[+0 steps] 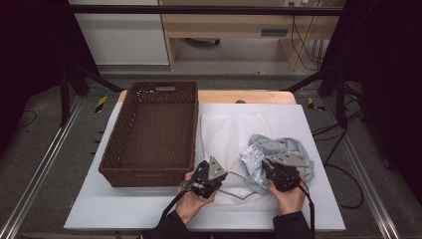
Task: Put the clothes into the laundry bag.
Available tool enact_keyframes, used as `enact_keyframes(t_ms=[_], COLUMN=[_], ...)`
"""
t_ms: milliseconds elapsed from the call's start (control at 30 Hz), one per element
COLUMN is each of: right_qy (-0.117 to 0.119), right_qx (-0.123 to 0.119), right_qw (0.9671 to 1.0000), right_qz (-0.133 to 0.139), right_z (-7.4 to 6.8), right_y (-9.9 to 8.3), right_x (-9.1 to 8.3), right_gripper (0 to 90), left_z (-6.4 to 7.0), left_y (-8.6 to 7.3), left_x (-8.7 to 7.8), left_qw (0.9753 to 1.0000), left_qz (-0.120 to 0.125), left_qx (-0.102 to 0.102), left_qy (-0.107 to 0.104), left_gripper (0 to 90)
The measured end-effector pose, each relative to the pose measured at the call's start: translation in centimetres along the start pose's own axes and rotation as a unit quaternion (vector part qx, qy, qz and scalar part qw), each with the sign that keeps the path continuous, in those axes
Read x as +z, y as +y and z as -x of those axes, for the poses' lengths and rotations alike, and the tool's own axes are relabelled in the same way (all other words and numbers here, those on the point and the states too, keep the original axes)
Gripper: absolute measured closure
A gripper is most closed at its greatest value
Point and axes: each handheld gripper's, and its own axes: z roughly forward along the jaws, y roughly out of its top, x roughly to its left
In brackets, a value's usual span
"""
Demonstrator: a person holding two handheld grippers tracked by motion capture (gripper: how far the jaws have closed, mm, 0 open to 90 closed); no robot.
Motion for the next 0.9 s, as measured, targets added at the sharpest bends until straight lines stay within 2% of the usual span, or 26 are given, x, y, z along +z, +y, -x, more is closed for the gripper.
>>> enact_keyframes(t_ms=[67, 133, 200, 300, 333, 367, 467, 533, 567, 600, 667, 733, 767, 833, 900], right_qy=[0.022, 0.048, 0.065, 0.094, 0.097, 0.102, 0.078, 0.051, 0.048, 0.046, 0.042, 0.033, 0.031, 0.036, 0.033], right_qx=[0.005, 0.006, -0.002, -0.017, -0.021, -0.022, -0.028, -0.029, -0.023, -0.019, -0.017, -0.016, -0.017, -0.021, -0.025], right_qw=[0.9991, 0.9969, 0.9951, 0.9938, 0.9941, 0.9945, 0.9949, 0.9944, 0.9935, 0.994, 0.9966, 0.9986, 0.9989, 0.999, 0.999], right_qz=[0.035, 0.062, 0.074, 0.057, 0.042, 0.013, -0.057, -0.088, -0.1, -0.097, -0.069, -0.038, -0.03, -0.016, -0.019], right_z=[0.3, 0.5, 0.2, -0.8, -1.0, -1.2, -1.3, -1.0, -0.9, -0.7, -0.6, -0.7, -0.9, -1.3, -2.0], right_y=[0.7, 1.4, 1.9, 2.2, 2.2, 2.0, 0.6, -0.5, -0.8, -0.9, -0.4, 0.4, 0.8, 1.6, 1.9], right_x=[-1.8, -3.5, -4.6, -5.0, -4.7, -4.1, -2.1, -1.2, -1.0, -1.0, -1.4, -1.8, -1.7, -0.9, 0.2], right_gripper=[81.0, 81.2, 81.2, 80.7, 80.3, 79.8, 77.0, 70.1, 66.3, 62.3, 52.8, 37.9, 32.3, 24.4, 17.8], left_z=[0.0, 0.1, 0.3, 0.3, 0.4, 0.4, 0.5, 0.5, 0.5, 0.5, 0.5, 0.4, 0.3, 0.3, 0.1], left_y=[0.2, 0.4, 0.5, 0.6, 0.5, 0.4, 0.1, 0.0, 0.0, -0.1, -0.1, -0.2, -0.2, -0.2, -0.3], left_x=[-0.1, -0.1, -0.2, -0.4, -0.4, -0.5, -0.4, -0.3, -0.3, -0.3, -0.2, -0.1, -0.1, 0.0, 0.1], left_qw=[1.0, 1.0, 1.0, 1.0, 1.0, 1.0, 1.0, 1.0, 1.0, 1.0, 1.0, 1.0, 1.0, 1.0, 0.9999], left_qz=[0.003, 0.002, 0.004, 0.005, 0.005, 0.005, -0.002, -0.003, -0.003, -0.004, -0.005, -0.007, -0.007, -0.009, -0.011], left_qx=[-0.005, -0.004, -0.001, -0.003, -0.004, -0.004, 0.003, 0.001, 0.001, 0.002, 0.003, 0.001, -0.001, -0.001, -0.004], left_qy=[-0.001, 0.001, 0.004, 0.0, 0.0, -0.001, 0.0, -0.002, -0.002, -0.002, -0.001, -0.002, -0.003, -0.001, -0.004], left_gripper=[88.9, 88.9, 88.9, 88.8, 88.8, 88.9, 88.8, 88.8, 88.8, 88.8, 88.8, 88.8, 88.8, 88.8, 88.8])
